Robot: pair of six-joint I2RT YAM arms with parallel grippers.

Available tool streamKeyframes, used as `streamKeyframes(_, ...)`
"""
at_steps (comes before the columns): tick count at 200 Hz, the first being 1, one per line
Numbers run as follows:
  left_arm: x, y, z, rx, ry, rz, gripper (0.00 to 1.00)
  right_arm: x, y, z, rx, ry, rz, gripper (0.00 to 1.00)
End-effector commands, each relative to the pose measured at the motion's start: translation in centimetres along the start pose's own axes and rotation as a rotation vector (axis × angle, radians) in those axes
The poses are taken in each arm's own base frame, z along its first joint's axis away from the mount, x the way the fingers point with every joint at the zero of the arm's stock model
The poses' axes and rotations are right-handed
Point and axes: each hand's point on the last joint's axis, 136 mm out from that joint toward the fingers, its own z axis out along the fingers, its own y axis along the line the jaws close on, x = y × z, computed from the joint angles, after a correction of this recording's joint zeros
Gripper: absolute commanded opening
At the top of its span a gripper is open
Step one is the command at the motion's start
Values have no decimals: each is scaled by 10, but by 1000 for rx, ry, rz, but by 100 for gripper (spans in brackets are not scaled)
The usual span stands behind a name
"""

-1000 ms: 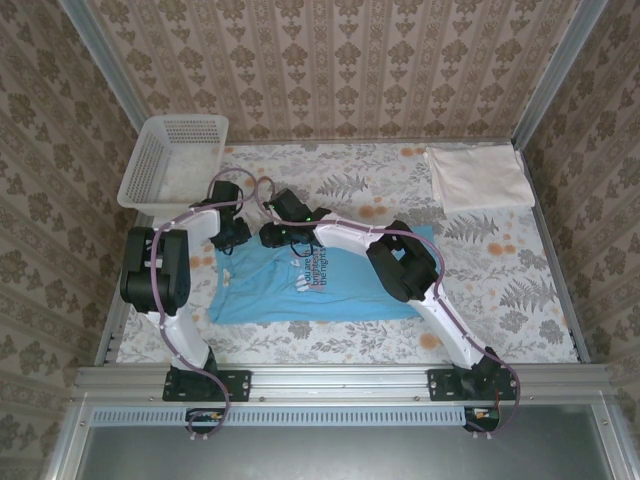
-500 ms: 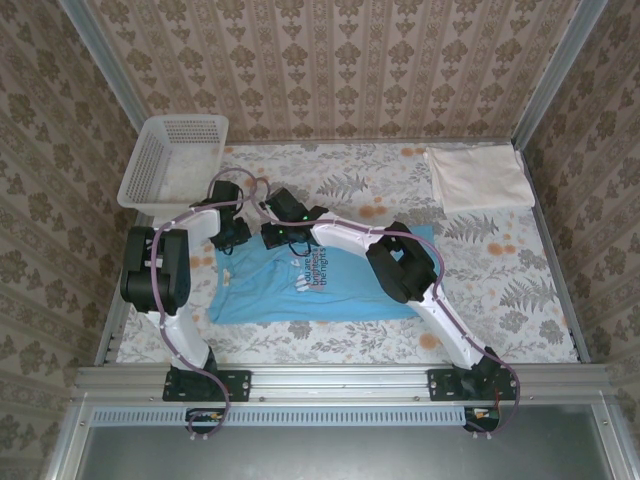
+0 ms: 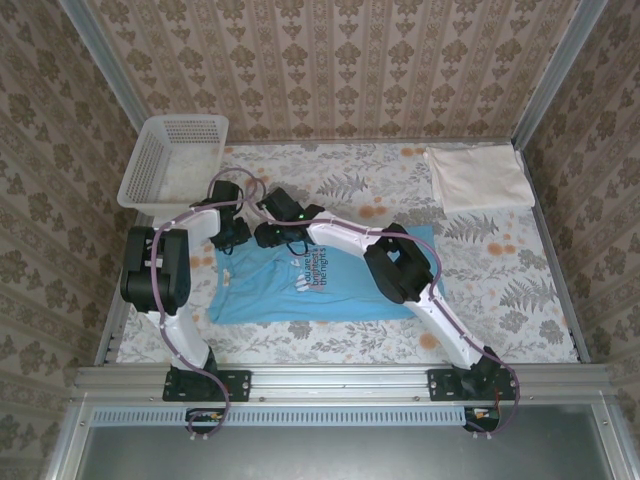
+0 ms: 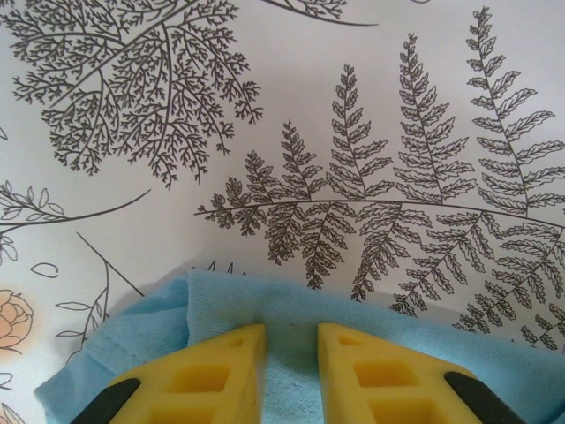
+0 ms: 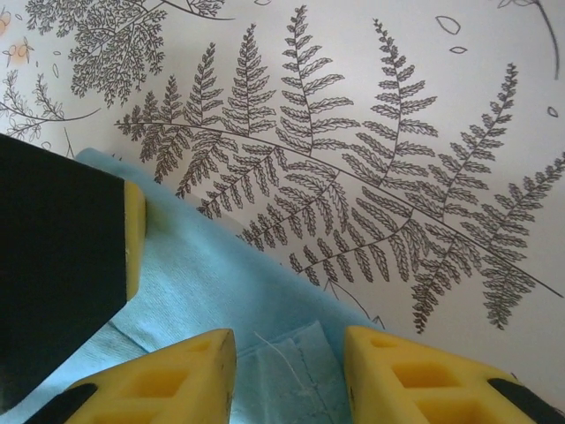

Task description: Fold and stack the t-shirts

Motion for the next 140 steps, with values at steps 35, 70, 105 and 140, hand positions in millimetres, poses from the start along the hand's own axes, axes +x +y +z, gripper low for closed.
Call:
streamKeyframes(35, 0, 4, 5, -19, 24, -20, 22, 14, -1, 9, 28, 56, -32, 25)
streamKeyframes(70, 1, 4, 7, -22, 28, -19, 22, 11, 0, 5, 33, 47, -44, 16)
streamKeyframes(105, 1, 8, 7, -43, 31, -26, 23, 7, 4, -3, 31, 33, -55, 10)
streamKeyframes(140, 1, 12, 8, -63, 32, -27, 23, -3, 12, -20, 9, -15, -68, 8)
